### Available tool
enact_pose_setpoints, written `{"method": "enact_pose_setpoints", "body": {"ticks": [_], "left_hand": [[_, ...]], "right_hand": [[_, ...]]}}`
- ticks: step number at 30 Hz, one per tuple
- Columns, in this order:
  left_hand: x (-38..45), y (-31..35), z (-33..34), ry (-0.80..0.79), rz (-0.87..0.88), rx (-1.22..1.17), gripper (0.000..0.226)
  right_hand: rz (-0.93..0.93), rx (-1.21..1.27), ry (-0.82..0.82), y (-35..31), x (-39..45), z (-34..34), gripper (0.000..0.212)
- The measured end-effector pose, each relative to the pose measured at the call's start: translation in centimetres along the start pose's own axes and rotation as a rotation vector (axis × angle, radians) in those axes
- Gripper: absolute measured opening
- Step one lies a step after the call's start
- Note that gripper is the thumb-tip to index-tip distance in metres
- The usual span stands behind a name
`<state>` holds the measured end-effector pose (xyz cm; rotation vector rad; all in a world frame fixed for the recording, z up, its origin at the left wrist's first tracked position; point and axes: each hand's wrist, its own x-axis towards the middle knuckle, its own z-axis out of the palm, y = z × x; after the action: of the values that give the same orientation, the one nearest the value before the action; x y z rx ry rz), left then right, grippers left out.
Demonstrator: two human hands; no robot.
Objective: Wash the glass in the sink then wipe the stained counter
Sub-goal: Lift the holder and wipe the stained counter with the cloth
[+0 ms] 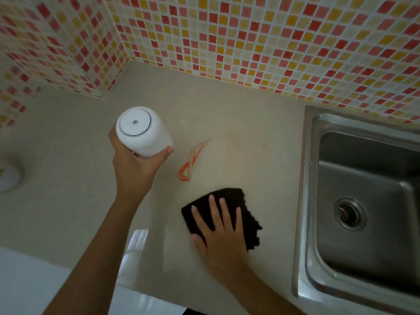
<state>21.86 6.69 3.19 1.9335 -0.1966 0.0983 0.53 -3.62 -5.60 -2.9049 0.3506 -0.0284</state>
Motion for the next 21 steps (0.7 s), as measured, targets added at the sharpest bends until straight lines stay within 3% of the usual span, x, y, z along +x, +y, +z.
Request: {"method": "enact_pose_setpoints", "body": {"ticks": [4, 7, 9, 13, 17, 19, 21], "left_hand": [[1.3, 0.2, 0.2, -0.028, 0.019, 0.032, 0.100], [2.1, 0.1, 0.3, -0.037, 0.036, 0.038, 0.102], [2.5, 0.0, 0.2, -0.041, 0.039, 0.029, 0.103], [3.2, 0.0, 0.2, -0.035, 0.054, 0.004, 0.102], [4.3, 0.0, 0.7, -0.042, 0.049, -0.033, 0.101], [4.6, 0.0, 1.0, -0.044, 0.059, -0.039, 0.100], [4.5, -0.1, 1.3, -0.044, 0.062, -0.035, 0.100]], "right_hand": [[-0.104, 0.027, 0.017, -1.8, 10.7, 1.0, 0.052], [0.063, 0.001, -0.053, 1.5, 21.1, 0.0, 0.054], [0.152, -0.022, -0.095, 3.5, 23.7, -0.3, 0.055], [0.237, -0.002, 0.020, 1.5, 15.8, 0.3, 0.055], [-0.010, 0.053, -0.045, -4.8, 1.9, 0.6, 0.055], [-0.103, 0.068, -0.085, -4.2, 1.8, 0.4, 0.053], [-0.101, 0.031, -0.021, -1.4, 6.9, 0.7, 0.052]]}}
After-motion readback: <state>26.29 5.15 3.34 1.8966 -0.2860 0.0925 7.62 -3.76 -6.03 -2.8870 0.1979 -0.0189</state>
